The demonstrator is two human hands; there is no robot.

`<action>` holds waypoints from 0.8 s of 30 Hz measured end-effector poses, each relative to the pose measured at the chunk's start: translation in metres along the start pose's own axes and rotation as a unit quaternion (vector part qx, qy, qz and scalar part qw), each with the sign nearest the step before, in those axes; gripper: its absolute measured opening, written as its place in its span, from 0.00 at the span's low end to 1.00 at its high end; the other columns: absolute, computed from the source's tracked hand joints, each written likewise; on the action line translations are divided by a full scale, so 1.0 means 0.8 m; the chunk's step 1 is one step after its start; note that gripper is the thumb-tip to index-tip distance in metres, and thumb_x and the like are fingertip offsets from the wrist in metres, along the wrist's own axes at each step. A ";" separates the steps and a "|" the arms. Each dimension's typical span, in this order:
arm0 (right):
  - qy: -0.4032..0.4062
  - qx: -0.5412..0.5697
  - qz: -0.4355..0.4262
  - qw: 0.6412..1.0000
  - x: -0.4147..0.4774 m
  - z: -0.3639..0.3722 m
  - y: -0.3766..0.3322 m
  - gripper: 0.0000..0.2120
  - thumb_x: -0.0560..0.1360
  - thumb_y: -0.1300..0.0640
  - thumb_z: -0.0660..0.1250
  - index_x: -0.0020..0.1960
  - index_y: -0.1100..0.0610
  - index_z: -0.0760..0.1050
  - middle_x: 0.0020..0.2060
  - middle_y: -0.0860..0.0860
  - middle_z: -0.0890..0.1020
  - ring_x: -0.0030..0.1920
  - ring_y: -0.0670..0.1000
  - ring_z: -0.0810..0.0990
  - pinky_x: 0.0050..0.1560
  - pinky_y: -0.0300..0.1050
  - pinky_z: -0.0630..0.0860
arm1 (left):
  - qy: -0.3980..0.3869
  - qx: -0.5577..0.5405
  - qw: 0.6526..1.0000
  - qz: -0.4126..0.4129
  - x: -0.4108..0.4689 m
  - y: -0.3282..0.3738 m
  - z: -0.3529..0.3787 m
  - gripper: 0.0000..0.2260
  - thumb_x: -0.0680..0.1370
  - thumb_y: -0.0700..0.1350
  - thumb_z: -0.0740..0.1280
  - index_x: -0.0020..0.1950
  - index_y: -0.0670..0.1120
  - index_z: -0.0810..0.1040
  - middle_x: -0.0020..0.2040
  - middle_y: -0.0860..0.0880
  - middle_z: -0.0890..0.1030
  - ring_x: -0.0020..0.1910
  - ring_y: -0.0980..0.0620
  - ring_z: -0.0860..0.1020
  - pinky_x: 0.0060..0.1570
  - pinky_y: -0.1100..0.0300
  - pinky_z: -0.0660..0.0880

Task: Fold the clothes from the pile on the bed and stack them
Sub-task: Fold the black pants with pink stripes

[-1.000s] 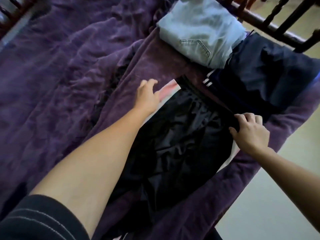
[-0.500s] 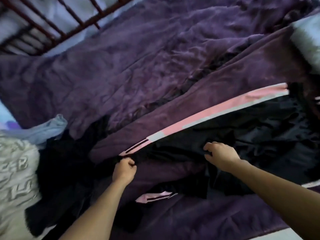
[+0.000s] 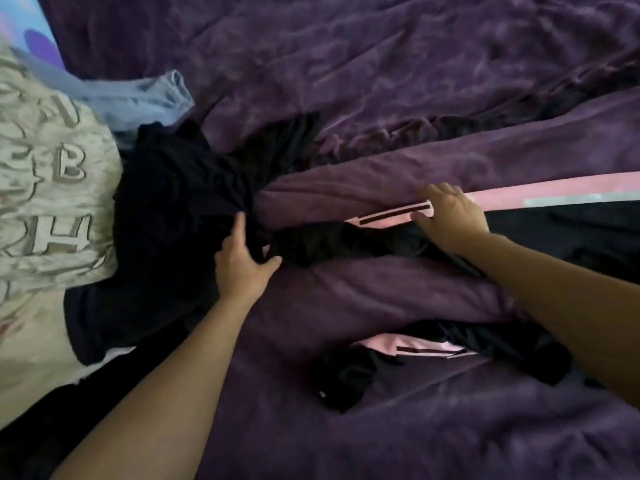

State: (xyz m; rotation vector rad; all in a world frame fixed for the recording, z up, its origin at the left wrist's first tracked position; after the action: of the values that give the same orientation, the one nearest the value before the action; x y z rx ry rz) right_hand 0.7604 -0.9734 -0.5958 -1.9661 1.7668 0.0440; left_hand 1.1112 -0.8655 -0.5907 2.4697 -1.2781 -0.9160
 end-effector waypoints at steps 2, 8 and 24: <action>-0.040 -0.026 0.014 0.999 0.012 0.021 -0.009 0.19 0.74 0.53 0.69 0.63 0.57 0.74 0.58 0.60 0.77 0.61 0.62 0.73 0.56 0.54 0.71 | -0.015 0.121 0.988 0.098 0.003 0.019 0.008 0.24 0.72 0.42 0.71 0.68 0.50 0.74 0.57 0.45 0.78 0.60 0.40 0.72 0.58 0.46 0.71; 0.009 -0.037 0.009 0.999 -0.068 0.008 -0.019 0.07 0.72 0.60 0.68 0.50 0.58 0.80 0.47 0.58 0.79 0.52 0.62 0.76 0.44 0.55 0.76 | 0.010 0.227 0.915 0.334 -0.105 0.012 0.009 0.08 0.63 0.34 0.75 0.37 0.45 0.82 0.45 0.44 0.78 0.47 0.40 0.77 0.43 0.49 0.75; 0.117 0.021 -0.031 0.992 -0.031 -0.041 -0.016 0.10 0.75 0.51 0.68 0.47 0.59 0.78 0.43 0.60 0.83 0.46 0.64 0.80 0.42 0.52 0.72 | -0.071 0.044 0.987 0.140 -0.022 0.037 0.051 0.03 0.69 0.42 0.71 0.42 0.45 0.82 0.37 0.43 0.81 0.40 0.43 0.79 0.38 0.52 0.73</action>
State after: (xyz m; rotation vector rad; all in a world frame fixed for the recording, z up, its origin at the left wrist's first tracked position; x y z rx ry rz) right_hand 0.7585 -0.9622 -0.5543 -2.0634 1.8313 -0.2523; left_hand 1.0591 -0.8655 -0.6015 2.2405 -1.6949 -0.9935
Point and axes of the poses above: each hand's wrist, its own x-axis towards the middle knuckle, its own z-axis out of the palm, y = z × x, the point moved 9 cm from there along x, towards the middle knuckle
